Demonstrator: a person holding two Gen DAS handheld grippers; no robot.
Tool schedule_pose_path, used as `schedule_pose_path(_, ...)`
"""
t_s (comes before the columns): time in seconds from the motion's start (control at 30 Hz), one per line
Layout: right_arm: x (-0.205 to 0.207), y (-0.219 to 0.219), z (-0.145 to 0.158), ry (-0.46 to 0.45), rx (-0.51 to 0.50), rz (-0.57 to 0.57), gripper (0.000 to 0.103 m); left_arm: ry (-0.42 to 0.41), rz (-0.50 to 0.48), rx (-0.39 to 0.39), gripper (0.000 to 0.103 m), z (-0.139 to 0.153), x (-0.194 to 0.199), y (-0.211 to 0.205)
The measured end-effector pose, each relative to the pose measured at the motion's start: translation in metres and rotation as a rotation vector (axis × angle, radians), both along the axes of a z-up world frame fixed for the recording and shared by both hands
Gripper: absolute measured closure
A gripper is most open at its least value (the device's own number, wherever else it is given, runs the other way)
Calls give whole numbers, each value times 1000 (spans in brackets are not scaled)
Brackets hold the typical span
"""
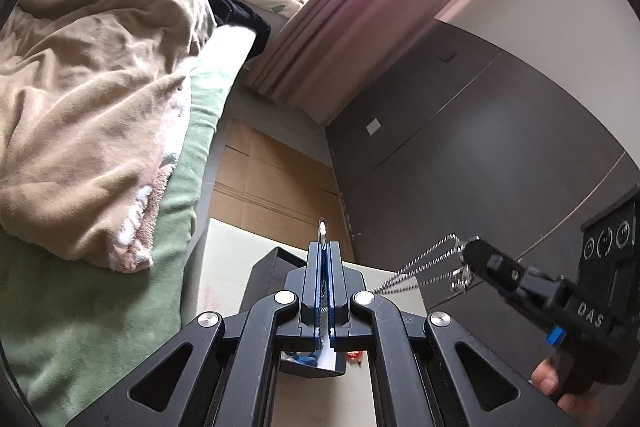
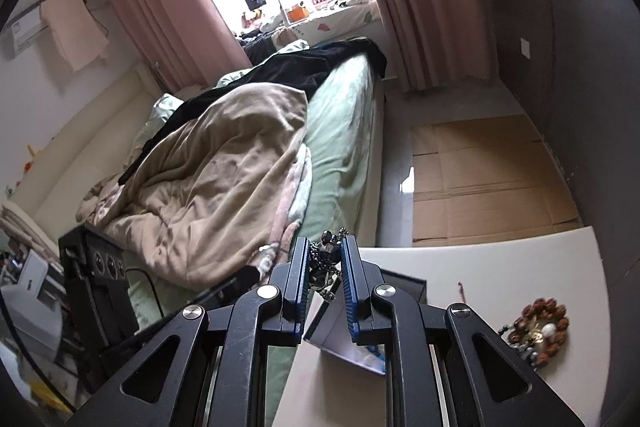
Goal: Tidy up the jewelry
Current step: 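Carry the silver chain into the black box and open the right gripper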
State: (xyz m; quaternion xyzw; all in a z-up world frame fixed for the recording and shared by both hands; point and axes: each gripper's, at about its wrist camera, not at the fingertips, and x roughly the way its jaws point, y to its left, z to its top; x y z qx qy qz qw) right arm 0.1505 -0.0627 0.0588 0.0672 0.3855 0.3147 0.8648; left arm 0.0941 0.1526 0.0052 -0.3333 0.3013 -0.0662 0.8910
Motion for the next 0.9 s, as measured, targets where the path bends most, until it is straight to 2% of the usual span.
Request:
schedule_pose_path(0.23,-10,-2,-4,7,28,24,86,5,7,18,102,1,-2,-1)
schedule_pose_path(0.63,14,2,-83,194,-30,15,85,29,5,52,102,-3,-4,-9)
schedule_pose_path(0.77,17,-3,-96,260,6,22,84,37,-6,60,102,-5,-3,-14)
schedule_pose_path(0.83,16,-12,-92,255,15,5,69,44,-13,60,102,-7,-2,-17)
schedule_pose_path(0.87,15,-16,-89,244,20,-7,53,48,-20,57,102,-8,-1,-20)
schedule_pose_path(0.9,14,-22,-86,230,27,-22,45,52,-27,56,102,-10,0,-22)
